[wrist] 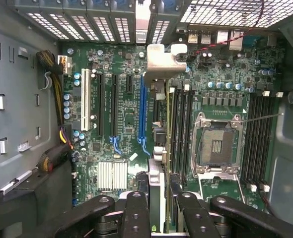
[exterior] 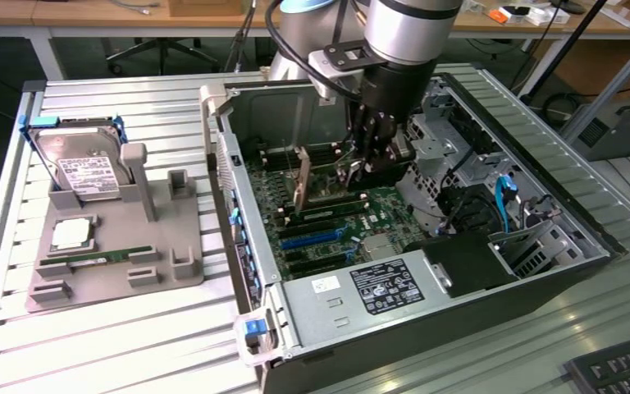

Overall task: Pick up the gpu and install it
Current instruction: 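Insert the gpu into the slot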

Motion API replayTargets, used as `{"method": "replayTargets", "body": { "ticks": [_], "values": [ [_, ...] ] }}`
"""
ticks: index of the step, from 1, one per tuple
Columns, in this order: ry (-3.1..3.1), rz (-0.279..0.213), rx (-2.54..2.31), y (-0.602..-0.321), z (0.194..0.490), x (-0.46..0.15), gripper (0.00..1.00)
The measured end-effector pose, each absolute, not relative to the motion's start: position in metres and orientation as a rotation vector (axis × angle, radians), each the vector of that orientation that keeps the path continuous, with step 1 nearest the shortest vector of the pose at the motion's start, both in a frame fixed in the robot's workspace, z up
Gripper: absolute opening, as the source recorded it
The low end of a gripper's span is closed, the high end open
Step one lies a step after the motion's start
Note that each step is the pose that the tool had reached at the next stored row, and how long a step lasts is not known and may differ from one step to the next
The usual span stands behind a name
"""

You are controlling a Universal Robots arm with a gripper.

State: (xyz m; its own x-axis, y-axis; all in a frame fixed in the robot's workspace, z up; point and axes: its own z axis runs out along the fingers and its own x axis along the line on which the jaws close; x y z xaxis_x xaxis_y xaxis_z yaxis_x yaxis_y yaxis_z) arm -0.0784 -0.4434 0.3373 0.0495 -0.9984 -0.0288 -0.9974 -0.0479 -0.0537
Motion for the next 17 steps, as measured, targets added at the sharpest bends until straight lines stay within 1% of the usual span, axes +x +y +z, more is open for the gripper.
{"method": "replayTargets", "body": {
  "ticks": [17],
  "values": [
    [2.126, -0.025, -2.232, -0.4479, 0.3350, -0.0791, 0.27]
  ]
}}
